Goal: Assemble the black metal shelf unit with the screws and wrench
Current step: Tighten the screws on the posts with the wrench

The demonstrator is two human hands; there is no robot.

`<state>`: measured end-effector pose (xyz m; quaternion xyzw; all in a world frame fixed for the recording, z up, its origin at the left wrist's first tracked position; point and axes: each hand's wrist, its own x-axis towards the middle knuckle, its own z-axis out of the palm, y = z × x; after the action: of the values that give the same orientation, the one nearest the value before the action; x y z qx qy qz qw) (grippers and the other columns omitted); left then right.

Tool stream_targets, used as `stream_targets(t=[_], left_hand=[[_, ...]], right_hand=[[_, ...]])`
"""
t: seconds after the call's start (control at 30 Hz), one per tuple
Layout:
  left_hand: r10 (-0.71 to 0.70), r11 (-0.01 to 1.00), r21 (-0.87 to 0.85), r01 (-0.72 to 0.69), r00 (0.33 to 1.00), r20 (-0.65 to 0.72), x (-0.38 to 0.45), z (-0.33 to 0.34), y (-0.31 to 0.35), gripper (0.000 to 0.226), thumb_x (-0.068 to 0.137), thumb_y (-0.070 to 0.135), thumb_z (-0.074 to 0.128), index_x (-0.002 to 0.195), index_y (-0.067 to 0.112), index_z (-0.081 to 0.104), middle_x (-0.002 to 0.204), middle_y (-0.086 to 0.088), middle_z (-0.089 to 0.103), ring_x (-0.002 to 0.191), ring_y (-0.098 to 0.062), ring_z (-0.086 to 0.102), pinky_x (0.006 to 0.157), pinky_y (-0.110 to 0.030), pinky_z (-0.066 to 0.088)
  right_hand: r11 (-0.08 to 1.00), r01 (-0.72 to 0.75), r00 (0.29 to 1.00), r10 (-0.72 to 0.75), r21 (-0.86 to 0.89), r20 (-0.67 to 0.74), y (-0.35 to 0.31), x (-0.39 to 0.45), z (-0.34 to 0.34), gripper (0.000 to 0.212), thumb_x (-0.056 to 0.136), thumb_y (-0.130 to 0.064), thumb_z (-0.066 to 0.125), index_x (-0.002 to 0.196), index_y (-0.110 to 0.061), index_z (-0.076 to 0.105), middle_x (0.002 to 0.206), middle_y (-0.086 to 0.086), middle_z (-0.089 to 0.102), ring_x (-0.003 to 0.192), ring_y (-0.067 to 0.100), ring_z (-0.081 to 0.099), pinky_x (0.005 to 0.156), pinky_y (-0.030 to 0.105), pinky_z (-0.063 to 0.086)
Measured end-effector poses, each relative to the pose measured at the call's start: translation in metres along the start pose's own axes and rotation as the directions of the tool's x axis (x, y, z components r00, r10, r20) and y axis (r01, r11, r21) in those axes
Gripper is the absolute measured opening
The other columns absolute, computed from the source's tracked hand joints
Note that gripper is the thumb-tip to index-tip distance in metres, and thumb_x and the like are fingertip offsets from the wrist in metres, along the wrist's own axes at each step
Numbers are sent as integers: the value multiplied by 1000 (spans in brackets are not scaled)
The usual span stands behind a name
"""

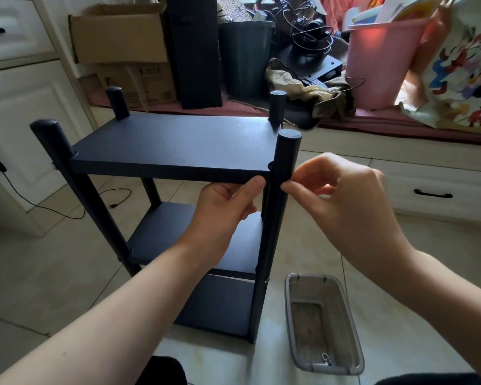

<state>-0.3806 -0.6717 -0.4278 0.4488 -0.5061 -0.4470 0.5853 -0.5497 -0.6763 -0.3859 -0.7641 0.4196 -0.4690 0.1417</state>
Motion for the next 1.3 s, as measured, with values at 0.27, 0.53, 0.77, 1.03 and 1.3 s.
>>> stream_targets(t=[0.27,0.53,0.77,1.03,1.3], left_hand=[[28,998,-62,-26,999,33,2,1,-2,15,76,44,66,66,35,73,57,17,51,59,-4,46,74,-19,50],[17,995,-101,-14,999,27,2,0,-7,17,77,43,67,65,32,71,56,11,41,56,-7,41,75,-19,50],[14,994,-108,-13,1000,10,4,1,-8,24,75,44,68,59,28,61,58,4,31,56,-11,33,74,-21,50],[5,995,-104,-4,1000,7,3,0,-7,31,77,41,67,82,10,64,59,2,31,58,-13,33,76,-24,50],[7,995,-100,-6,1000,11,4,-1,-6,40,77,41,68,91,4,63,59,2,30,58,-13,32,72,-26,47]], right_hand=[[999,-49,999,49,20,-21,2,3,1,15,79,-30,80,77,-20,69,67,-17,65,68,0,64,62,10,47],[921,-307,949,279,241,143,13,16,-8,40,57,-51,84,82,-24,69,70,-13,70,62,0,63,61,17,49],[780,-450,867,267,434,420,24,21,-7,66,60,-47,81,122,-43,58,106,-5,74,97,11,71,86,38,57],[952,-115,952,24,284,306,20,26,-6,33,83,-15,75,109,-33,66,97,-10,74,93,6,69,86,34,56],[945,-124,926,0,302,378,21,24,-15,49,70,-32,79,115,-41,63,94,-6,75,78,17,71,80,31,59]])
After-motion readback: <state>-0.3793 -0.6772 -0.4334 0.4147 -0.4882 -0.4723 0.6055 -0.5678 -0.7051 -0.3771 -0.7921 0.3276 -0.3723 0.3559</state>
